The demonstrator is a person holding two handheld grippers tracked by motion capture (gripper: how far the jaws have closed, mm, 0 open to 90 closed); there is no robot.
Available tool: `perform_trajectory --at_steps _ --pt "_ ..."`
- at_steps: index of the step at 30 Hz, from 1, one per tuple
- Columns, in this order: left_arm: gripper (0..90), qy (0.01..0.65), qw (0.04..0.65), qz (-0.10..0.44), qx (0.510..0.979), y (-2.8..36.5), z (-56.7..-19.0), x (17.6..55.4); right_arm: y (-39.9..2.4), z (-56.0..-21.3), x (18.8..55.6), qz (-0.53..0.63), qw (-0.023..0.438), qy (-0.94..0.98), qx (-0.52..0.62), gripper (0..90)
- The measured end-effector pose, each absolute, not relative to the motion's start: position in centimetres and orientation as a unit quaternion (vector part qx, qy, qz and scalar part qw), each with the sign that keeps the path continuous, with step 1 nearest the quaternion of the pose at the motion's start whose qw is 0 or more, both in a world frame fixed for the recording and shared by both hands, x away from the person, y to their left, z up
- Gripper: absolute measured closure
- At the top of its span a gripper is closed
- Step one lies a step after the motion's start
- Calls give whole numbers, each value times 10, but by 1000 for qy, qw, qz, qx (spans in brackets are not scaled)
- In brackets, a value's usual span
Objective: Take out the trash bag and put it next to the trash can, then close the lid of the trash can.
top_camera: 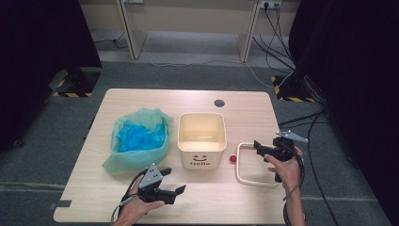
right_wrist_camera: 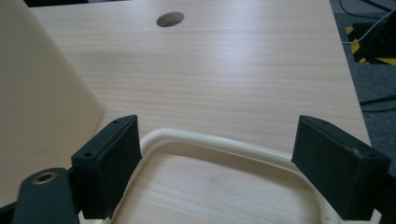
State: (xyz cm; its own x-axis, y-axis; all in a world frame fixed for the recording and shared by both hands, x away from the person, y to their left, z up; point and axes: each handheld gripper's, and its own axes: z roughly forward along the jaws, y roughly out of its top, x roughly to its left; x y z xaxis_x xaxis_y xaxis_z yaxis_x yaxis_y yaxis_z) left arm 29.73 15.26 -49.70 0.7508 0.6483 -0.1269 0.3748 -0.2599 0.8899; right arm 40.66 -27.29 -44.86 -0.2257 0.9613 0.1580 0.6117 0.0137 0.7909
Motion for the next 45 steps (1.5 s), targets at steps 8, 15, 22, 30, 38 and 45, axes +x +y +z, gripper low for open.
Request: perform_trajectory --at_steps 8,15,22,30,38,45 --pt "159 324 487 123 802 145 -516 296 -293 -459 408 378 234 662 603 177" --pt "160 335 460 114 814 146 -518 299 -307 -467 407 365 234 658 616 241" --pt "162 338 411 118 839 143 -521 299 -311 -478 406 348 220 665 623 294" --pt "150 323 388 135 853 137 -522 295 -313 -482 404 342 214 668 626 297" --pt "149 322 388 135 853 138 -522 295 -313 -485 403 330 206 672 631 303" --pt "149 322 388 135 853 138 -522 295 -313 -490 405 317 193 674 639 363"
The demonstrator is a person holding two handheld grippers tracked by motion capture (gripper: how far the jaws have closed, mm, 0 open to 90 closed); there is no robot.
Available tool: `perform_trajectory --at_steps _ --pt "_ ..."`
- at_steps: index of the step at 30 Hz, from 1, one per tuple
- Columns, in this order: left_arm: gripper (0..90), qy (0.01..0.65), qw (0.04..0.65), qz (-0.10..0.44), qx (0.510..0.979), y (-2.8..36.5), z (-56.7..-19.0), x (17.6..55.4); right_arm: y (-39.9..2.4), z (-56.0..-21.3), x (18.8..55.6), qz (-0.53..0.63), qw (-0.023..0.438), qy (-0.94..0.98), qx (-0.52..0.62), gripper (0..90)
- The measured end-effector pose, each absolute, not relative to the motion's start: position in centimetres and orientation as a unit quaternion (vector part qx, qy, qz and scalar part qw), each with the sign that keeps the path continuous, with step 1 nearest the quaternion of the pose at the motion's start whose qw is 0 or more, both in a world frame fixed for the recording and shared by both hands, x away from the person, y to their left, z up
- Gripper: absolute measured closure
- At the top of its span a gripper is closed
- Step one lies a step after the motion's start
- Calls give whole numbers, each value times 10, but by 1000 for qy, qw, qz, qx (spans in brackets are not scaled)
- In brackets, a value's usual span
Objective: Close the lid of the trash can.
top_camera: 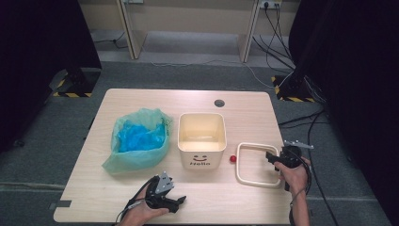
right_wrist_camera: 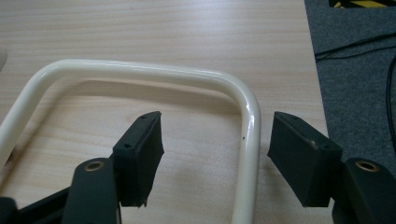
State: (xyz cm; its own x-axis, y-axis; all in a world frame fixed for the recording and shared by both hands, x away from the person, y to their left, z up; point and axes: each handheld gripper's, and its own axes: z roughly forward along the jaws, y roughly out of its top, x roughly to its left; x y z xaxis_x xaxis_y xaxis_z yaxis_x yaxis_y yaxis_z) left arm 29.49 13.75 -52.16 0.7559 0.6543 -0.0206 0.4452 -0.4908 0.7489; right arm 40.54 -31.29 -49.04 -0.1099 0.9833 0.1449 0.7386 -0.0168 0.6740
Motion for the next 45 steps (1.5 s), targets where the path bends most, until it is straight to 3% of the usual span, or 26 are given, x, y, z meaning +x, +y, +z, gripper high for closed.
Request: perform_trajectory --at_steps 10,17,24,30,45 --pt "149 321 388 135 854 138 -522 295 -314 -497 408 303 176 674 650 465" --pt "149 320 388 135 854 138 -522 294 -313 -498 410 293 197 682 640 580" --pt "149 320 388 135 854 138 -522 294 -313 -498 414 277 219 678 645 634" --pt "148 320 388 135 854 138 -522 294 -312 -499 415 269 233 683 638 757" --pt "148 319 388 134 854 138 -522 294 -318 -498 411 291 242 666 643 799"
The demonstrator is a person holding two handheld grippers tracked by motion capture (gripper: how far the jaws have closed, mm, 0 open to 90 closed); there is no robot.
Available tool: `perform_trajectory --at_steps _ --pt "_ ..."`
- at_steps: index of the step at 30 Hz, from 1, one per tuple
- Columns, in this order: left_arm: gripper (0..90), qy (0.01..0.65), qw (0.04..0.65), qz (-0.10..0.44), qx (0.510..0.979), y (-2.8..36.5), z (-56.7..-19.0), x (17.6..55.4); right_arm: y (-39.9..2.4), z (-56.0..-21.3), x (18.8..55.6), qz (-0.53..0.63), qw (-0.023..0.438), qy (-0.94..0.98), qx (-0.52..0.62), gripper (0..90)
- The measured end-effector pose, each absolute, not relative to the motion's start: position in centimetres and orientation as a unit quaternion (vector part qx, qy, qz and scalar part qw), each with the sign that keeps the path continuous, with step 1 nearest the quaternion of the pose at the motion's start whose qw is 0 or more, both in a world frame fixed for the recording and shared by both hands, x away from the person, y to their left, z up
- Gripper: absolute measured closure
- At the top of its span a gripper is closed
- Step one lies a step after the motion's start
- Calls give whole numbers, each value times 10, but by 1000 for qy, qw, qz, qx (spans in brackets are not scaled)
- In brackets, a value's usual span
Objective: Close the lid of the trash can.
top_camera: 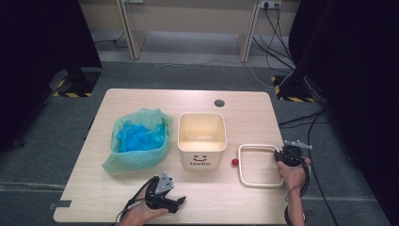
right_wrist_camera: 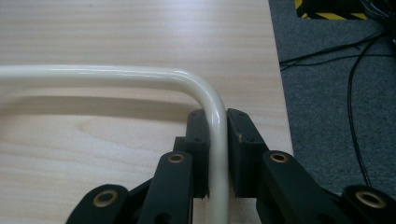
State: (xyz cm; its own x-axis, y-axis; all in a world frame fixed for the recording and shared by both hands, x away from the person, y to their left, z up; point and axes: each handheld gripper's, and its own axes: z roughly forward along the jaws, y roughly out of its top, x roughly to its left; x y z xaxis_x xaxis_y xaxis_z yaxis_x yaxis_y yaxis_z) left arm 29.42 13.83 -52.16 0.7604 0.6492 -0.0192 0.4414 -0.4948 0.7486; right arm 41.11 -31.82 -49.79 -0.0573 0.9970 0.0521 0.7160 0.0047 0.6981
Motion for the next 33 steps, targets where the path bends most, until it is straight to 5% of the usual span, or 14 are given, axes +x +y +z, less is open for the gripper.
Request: perform_trajectory --at_steps 21,33 --pt "170 337 409 117 840 143 -520 300 -317 -462 408 343 253 656 623 796" --pt "169 319 462 139 816 133 -487 299 -323 -420 411 374 258 650 609 796"
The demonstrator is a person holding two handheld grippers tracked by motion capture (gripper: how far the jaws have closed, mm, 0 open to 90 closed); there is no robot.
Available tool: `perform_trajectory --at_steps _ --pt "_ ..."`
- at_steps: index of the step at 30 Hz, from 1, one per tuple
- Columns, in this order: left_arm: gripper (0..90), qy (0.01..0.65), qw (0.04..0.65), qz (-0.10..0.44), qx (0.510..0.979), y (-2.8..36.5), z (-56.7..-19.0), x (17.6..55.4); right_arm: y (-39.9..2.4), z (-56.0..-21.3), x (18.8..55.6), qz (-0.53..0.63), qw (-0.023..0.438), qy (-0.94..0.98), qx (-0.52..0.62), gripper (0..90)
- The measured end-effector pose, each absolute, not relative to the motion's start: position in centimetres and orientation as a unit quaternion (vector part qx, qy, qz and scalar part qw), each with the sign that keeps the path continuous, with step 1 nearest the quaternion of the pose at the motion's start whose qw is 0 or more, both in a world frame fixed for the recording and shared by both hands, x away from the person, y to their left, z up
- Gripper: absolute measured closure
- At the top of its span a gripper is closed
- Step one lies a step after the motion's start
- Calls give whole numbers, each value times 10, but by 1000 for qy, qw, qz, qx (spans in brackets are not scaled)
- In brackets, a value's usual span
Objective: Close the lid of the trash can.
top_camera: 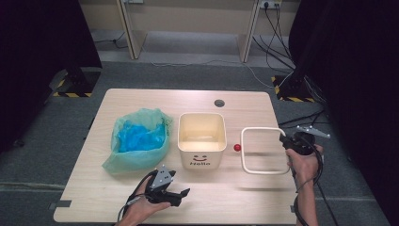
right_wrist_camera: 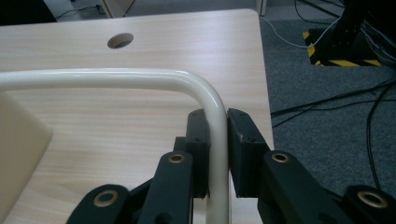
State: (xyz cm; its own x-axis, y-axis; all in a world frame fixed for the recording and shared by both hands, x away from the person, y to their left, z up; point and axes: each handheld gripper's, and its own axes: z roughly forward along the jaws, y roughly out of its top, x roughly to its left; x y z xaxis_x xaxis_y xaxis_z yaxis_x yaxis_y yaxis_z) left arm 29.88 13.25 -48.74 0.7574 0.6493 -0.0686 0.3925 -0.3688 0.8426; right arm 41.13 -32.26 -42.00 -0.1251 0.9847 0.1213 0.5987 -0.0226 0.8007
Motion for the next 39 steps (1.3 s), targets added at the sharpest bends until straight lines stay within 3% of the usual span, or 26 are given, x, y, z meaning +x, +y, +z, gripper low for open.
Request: perform_trajectory --at_steps 14,27,39 --pt "169 316 488 149 800 129 -465 302 -315 -380 414 403 263 647 592 795" --pt "169 306 514 173 782 117 -448 303 -243 -347 439 443 238 678 536 794" --pt "169 312 516 212 770 119 -438 308 -175 -345 457 450 203 708 505 793"
